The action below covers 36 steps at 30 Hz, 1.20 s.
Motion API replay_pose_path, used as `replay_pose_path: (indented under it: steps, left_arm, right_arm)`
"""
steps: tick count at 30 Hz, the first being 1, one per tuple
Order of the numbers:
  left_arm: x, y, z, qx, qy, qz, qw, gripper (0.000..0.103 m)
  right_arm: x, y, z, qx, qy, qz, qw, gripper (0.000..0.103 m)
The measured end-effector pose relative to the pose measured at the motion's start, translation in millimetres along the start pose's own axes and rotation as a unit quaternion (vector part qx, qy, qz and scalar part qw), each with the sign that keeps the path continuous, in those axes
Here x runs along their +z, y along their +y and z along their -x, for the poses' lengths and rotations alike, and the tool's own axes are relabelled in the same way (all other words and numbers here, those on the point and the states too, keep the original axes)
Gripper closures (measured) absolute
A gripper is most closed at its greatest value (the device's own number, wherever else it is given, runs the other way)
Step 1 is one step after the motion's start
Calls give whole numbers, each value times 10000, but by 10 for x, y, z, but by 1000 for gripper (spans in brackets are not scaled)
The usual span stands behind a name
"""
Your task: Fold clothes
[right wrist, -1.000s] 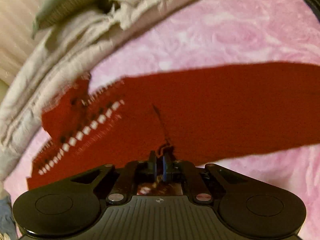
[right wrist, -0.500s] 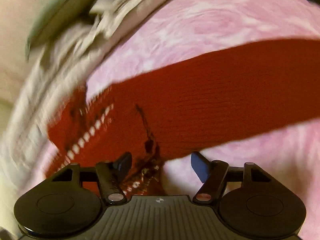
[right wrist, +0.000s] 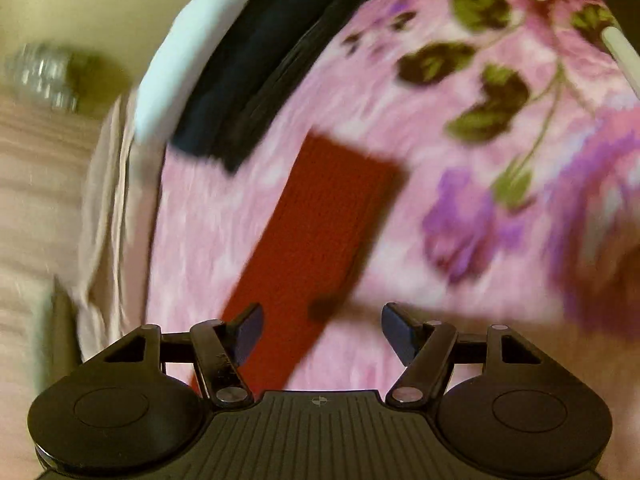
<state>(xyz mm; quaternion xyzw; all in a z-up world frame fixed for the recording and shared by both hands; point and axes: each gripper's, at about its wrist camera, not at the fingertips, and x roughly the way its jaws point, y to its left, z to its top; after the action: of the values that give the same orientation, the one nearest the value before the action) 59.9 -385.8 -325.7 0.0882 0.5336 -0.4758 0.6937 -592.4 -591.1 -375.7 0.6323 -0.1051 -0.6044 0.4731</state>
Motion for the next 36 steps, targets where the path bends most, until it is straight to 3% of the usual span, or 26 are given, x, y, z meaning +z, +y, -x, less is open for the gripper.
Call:
replay_pose_path:
  steps: [1, 2, 4, 5, 7, 11, 14, 16, 18, 19, 21, 22, 23, 24, 25, 26, 29, 33, 36]
  left_arm:
    - [-22, -2, 0, -24, 7, 64, 10000, 81]
    - [-45, -3, 0, -53, 16, 130, 9999, 81]
    - [-93, 3, -5, -103, 53, 258, 9996, 81]
    - [-118, 8, -4, -123, 69, 313, 9994, 81]
    - [-167, 24, 8, -151, 93, 399, 9990, 81]
    - [-252, 71, 44, -213, 98, 550, 9982, 81]
    - [-288, 153, 90, -266, 32, 678, 9973, 81]
    - [-302, 220, 126, -254, 4, 817, 9963, 81]
    - [-314, 284, 187, -287, -80, 982, 9947, 81]
    - [-316, 315, 219, -323, -134, 1053, 9938, 81]
    - [-311, 379, 281, -368, -245, 1175, 9921, 81]
    - [-303, 408, 306, -353, -291, 1223, 9914, 81]
    - [-295, 431, 322, -322, -313, 1239, 9913, 79]
    - [-285, 448, 329, -274, -311, 1222, 9916, 78]
    - [-276, 464, 336, -225, -309, 1205, 9920, 76]
    - [-269, 473, 334, -202, -297, 1179, 9924, 74]
    - [-260, 464, 257, -305, -195, 1140, 9928, 71]
    - [-248, 403, 22, -535, -60, 1302, 9900, 70]
    - [-181, 362, -187, -546, -49, 1476, 9875, 68]
  right_arm:
    - [57, -25, -39, 74, 1, -78, 9999, 36]
    - [85, -10, -99, 56, 30, -43, 10000, 44]
    - [140, 20, -219, 21, 89, 28, 10000, 66]
    - [169, 34, -272, -8, 124, 81, 9999, 83]
    - [181, 116, -319, -270, 164, 491, 9983, 98]
    - [-5, 678, -307, -499, -28, 1934, 9798, 99]
    - [-543, 1399, -202, -38, 47, 3304, 9438, 99]
    - [-1100, 1853, -104, 465, 232, 4236, 9044, 99]
    - [-1800, 2249, 59, 1131, 479, 5086, 8522, 99]
    - [-2176, 2407, 152, 1481, 638, 5460, 8221, 99]
    - [-2976, 2586, 303, 2030, 1123, 6223, 7476, 98]
    - [-3302, 2597, 309, 2049, 1390, 6585, 7107, 93]
    - [-3645, 2545, 303, 1898, 1563, 6957, 6749, 59]
    - [-3961, 2482, 294, 1742, 1708, 7290, 6396, 10]
    - [-4156, 2361, 269, 1590, 1738, 7529, 6145, 2]
    - [-4315, 2244, 239, 1435, 1782, 7719, 5932, 3]
    - [-4261, 1959, 94, 963, 2114, 7703, 5939, 3]
    - [-3667, 1765, -201, 58, 2393, 7002, 6726, 3]
    - [-3024, 1735, -431, -487, 2426, 6059, 7561, 3]
